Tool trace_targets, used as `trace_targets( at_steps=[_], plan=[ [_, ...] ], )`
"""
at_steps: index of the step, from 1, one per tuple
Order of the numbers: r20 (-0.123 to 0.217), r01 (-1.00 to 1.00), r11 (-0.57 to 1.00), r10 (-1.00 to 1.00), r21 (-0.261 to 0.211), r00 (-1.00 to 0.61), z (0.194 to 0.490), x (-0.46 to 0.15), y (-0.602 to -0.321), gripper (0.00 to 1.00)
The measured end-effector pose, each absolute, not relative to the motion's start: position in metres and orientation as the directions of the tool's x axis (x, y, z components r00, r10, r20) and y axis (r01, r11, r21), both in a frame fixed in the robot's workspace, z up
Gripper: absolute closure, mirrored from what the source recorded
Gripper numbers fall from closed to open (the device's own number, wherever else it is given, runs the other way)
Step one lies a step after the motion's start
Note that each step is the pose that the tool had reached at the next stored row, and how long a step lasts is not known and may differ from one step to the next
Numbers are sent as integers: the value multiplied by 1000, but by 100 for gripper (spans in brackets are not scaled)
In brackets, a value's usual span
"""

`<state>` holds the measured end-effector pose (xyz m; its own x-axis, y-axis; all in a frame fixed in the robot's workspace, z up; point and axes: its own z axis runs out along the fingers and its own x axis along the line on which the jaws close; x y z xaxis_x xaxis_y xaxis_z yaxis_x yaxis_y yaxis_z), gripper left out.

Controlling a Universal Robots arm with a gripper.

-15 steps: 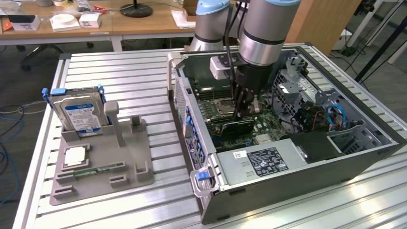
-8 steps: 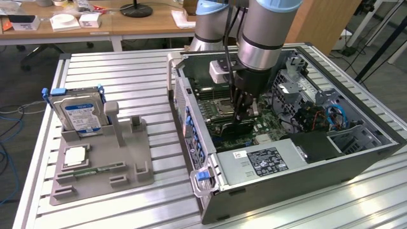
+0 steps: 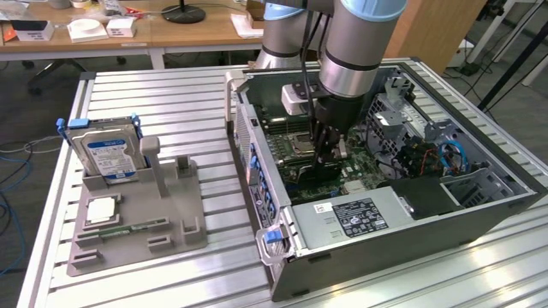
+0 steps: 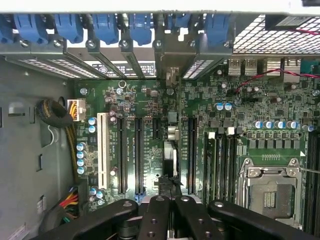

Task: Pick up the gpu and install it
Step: 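Press down on the gpu until it lock into place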

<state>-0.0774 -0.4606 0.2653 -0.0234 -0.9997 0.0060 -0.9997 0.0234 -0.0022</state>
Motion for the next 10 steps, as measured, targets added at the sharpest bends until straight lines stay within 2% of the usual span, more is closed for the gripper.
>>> trace_targets(
  at_steps=[10],
  plan=[
    [7, -1000, 23, -1000, -2, -23, 259, -78, -461, 89]
  ],
)
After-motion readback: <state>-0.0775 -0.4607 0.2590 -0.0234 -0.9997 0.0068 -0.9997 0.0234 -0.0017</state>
